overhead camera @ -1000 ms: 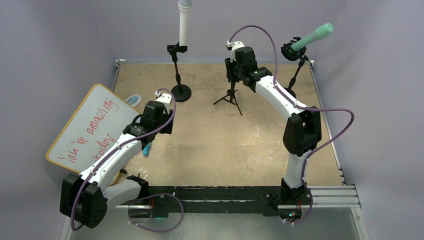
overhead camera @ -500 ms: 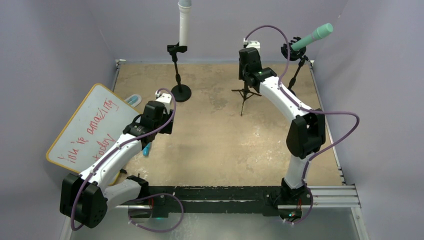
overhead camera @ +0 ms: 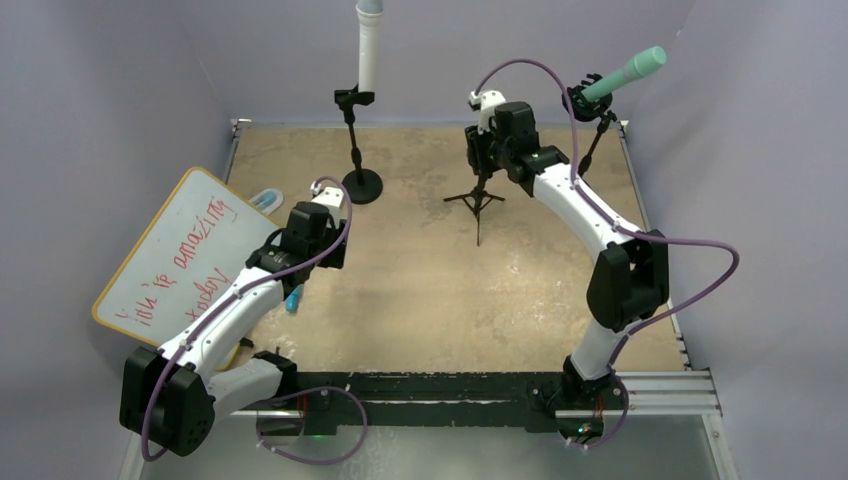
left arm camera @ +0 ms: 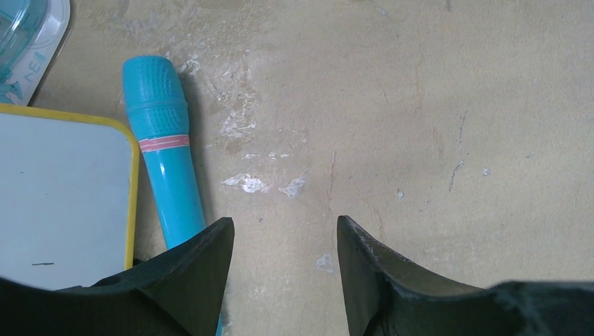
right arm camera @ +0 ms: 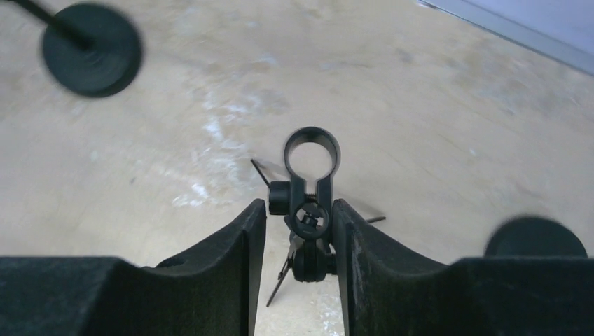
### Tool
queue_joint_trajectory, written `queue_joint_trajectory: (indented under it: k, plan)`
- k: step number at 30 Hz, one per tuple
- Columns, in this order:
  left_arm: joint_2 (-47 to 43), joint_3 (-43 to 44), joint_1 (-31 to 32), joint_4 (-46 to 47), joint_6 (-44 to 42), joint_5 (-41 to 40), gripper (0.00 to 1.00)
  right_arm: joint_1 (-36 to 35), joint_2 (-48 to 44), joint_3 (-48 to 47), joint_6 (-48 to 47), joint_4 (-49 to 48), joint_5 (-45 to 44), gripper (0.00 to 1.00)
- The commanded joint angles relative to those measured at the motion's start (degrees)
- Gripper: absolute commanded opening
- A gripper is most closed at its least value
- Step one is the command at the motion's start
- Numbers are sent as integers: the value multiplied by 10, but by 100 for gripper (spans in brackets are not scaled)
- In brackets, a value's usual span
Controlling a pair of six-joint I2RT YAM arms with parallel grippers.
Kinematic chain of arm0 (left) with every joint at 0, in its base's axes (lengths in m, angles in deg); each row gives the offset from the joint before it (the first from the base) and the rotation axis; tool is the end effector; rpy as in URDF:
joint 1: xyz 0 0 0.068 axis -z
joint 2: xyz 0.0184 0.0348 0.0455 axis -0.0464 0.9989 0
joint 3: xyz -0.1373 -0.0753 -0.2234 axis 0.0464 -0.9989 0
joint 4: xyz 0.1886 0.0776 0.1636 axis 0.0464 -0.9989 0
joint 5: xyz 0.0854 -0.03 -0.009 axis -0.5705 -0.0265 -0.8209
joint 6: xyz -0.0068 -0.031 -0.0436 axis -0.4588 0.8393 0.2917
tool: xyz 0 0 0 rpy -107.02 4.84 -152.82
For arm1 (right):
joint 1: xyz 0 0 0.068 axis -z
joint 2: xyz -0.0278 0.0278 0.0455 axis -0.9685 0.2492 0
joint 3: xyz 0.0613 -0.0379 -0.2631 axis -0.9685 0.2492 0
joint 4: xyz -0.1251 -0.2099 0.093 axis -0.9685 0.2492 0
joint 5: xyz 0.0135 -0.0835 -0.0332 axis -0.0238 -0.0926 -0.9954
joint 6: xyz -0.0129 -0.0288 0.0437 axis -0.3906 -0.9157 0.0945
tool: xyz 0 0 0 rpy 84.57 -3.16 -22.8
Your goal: Remove the microphone from the stand
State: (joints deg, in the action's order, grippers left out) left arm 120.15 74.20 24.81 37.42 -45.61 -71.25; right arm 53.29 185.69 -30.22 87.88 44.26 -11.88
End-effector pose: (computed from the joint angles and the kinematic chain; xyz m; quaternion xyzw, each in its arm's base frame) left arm 0.2137 -0.0792 0.2484 0.0680 0.9117 -0.0116 0.4050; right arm 0.3878 0.1567 0.3392 -0.1465 0.8314 0.0810 0.5299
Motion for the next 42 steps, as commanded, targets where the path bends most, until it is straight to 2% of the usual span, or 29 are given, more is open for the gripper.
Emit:
queue_joint_trajectory:
  k: [1,9,15,19,22,25,33,36,42]
  plan:
    - [-1,23,-3,3,10,8,54,-7,-15,8,-112,-17,145,43]
    - [4,24,-3,3,10,10,54,-7,7,-10,-146,-2,209,50]
    - [9,25,-3,3,11,11,54,-7,7,-11,-167,9,290,68]
    - [12,27,-3,1,11,12,54,-7,3,-20,-170,31,308,73]
    - [14,27,-3,1,11,12,54,-6,-8,-17,-146,30,274,73]
    - [15,27,-3,1,11,13,54,-5,-36,0,-84,-24,175,77]
    - [17,29,-3,-1,12,15,54,-5,-153,43,59,-92,-2,81]
    - [16,29,-3,-1,12,15,54,-3,-193,104,106,-93,-69,74]
    - [19,30,-3,-1,11,20,54,-3,-256,271,237,-88,-94,58]
